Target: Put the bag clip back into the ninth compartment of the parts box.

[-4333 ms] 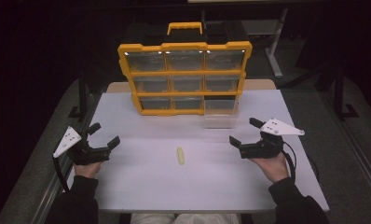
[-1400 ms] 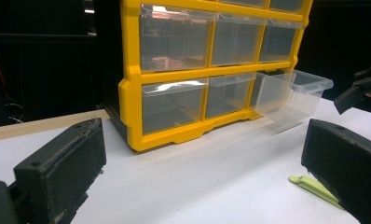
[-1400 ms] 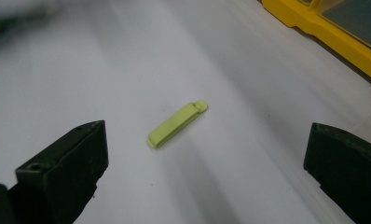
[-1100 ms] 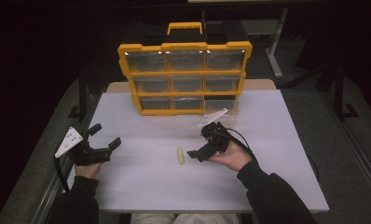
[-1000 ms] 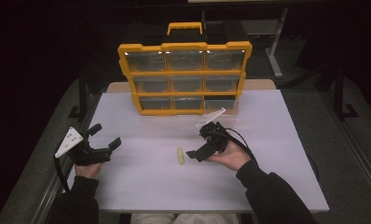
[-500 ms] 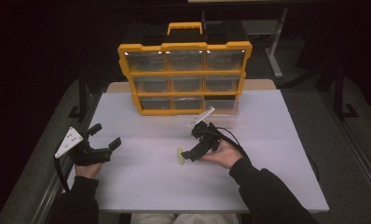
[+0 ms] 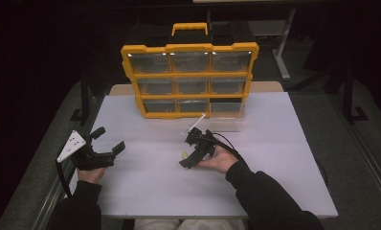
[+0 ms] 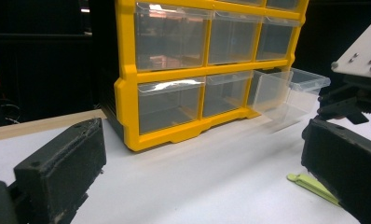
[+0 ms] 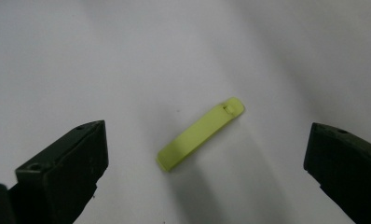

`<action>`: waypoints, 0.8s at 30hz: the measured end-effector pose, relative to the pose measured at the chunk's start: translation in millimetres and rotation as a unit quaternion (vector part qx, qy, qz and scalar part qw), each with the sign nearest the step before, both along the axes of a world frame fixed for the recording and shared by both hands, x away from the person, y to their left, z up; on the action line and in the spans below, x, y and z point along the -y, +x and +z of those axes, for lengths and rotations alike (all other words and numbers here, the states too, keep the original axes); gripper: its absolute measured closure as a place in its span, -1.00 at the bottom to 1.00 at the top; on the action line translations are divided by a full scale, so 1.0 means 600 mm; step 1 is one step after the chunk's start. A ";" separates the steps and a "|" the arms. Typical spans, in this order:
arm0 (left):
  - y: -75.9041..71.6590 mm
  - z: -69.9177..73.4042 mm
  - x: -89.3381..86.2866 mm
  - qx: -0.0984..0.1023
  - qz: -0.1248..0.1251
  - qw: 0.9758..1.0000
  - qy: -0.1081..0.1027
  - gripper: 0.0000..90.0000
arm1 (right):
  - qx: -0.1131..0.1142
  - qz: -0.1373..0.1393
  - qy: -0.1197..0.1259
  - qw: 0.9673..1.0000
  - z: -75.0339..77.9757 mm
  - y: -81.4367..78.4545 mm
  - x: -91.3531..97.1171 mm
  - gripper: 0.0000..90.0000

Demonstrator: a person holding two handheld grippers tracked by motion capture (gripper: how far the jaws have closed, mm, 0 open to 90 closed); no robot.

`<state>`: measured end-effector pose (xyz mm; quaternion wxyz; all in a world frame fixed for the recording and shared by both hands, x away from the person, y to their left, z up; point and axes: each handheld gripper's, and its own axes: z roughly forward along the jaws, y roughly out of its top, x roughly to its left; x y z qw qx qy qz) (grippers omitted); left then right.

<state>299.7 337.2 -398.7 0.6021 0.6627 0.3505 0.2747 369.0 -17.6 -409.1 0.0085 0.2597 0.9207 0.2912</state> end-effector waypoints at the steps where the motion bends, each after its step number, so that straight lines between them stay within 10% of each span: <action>1: 0.000 0.000 0.000 0.000 0.000 1.000 0.000 -1.00 | -0.003 -0.001 -0.003 1.000 -0.002 0.001 -0.003 -1.00; 13: 0.001 -0.001 0.001 -0.002 -0.002 1.000 0.001 -1.00 | -0.013 -0.002 -0.030 0.999 -0.020 0.004 -0.027 -1.00; 24: 0.002 -0.001 0.001 -0.006 -0.005 1.000 -0.004 -1.00 | -0.016 -0.011 -0.036 0.999 -0.021 0.008 -0.025 -0.55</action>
